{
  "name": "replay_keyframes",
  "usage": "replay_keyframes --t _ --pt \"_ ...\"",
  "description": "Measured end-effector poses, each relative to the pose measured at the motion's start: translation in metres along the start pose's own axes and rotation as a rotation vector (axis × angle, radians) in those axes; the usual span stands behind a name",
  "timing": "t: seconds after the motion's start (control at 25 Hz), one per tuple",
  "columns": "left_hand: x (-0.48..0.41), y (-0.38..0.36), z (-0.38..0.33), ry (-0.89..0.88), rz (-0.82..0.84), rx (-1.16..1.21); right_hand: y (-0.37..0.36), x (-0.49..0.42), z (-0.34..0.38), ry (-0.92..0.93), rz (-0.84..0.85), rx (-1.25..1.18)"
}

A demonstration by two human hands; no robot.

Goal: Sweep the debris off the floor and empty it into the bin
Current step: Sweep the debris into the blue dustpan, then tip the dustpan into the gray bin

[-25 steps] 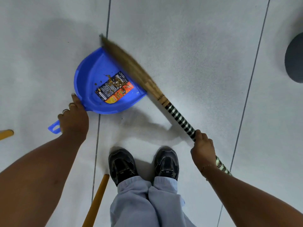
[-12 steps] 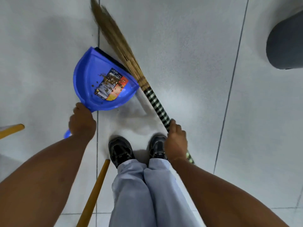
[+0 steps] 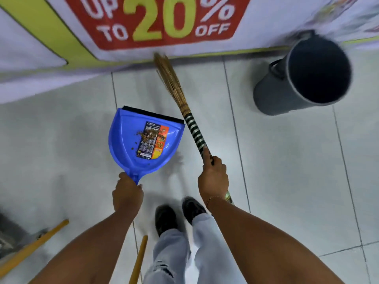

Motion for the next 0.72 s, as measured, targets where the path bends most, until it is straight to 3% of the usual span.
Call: replay_keyframes --t 0.16,0.36,0.6,0.72 --pt "0.024 0.016 -0.072 -0.111 -0.070 -0.112 0.064 -0.010 -0.048 -0.049 -0.029 -0.006" --pt "0.036 -0.013 -0.203 -0.296 -0.040 -0.273 0.116 -0.023 -0.161 -0.328 0.073 -0.047" --pt "0.047 -0.102 -0.415 -0.617 0.303 -0.299 0.170 -0.048 -0.261 -0.408 0.326 0.017" --pt "0.054 -0.134 -0.495 -0.563 0.498 -0.289 0.193 -0.060 -0.274 -0.345 0.411 -0.006"
Point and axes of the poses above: each hand's wrist, its own x-axis away from the middle knuckle, its own y-axis out of the back of the hand, z = x × y, the point moved 2 cm from there along -x, towards the middle knuckle, and after that the axes turned 12 degrees about z, right-handed, at the moved point
